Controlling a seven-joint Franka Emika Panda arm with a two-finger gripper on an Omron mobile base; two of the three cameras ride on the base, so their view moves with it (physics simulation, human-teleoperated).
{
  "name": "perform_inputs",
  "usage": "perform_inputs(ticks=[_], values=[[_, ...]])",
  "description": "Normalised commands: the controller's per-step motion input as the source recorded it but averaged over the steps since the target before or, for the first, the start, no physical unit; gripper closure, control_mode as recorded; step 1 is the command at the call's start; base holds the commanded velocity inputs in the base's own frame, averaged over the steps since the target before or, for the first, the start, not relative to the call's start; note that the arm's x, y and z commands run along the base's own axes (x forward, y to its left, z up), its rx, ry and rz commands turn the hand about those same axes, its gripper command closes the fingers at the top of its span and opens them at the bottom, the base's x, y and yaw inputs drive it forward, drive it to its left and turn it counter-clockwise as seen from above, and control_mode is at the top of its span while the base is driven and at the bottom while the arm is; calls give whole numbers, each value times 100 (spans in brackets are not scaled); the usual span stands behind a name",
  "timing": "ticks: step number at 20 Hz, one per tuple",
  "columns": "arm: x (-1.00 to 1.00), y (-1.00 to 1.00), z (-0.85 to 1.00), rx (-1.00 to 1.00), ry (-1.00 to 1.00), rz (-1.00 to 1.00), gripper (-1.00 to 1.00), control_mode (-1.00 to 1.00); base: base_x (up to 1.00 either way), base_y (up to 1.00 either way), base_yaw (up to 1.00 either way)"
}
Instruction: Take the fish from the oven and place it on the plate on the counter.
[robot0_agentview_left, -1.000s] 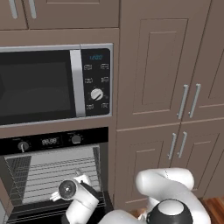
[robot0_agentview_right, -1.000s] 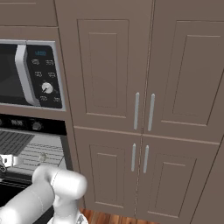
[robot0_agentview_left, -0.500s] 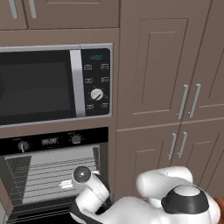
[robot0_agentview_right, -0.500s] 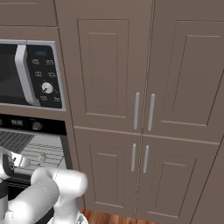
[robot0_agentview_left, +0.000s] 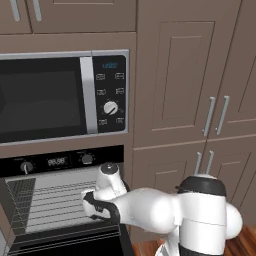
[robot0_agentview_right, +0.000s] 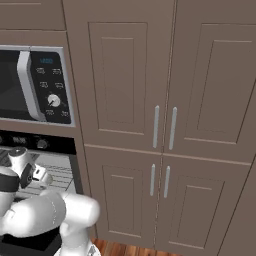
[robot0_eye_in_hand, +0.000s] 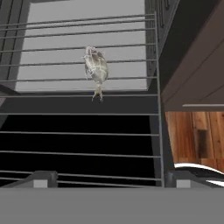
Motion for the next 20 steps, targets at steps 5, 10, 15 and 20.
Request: perform_inputs(ticks=[5, 10, 15, 20], values=[[21, 0, -4, 0, -1, 0, -100, -100, 0, 0, 0], [18, 0, -23, 0, -7, 0, -100, -100, 0, 0, 0], [24, 0, -17, 0, -10, 0, -100, -100, 0, 0, 0], [36, 0, -9, 0, -10, 1, -100, -100, 0, 0, 0]])
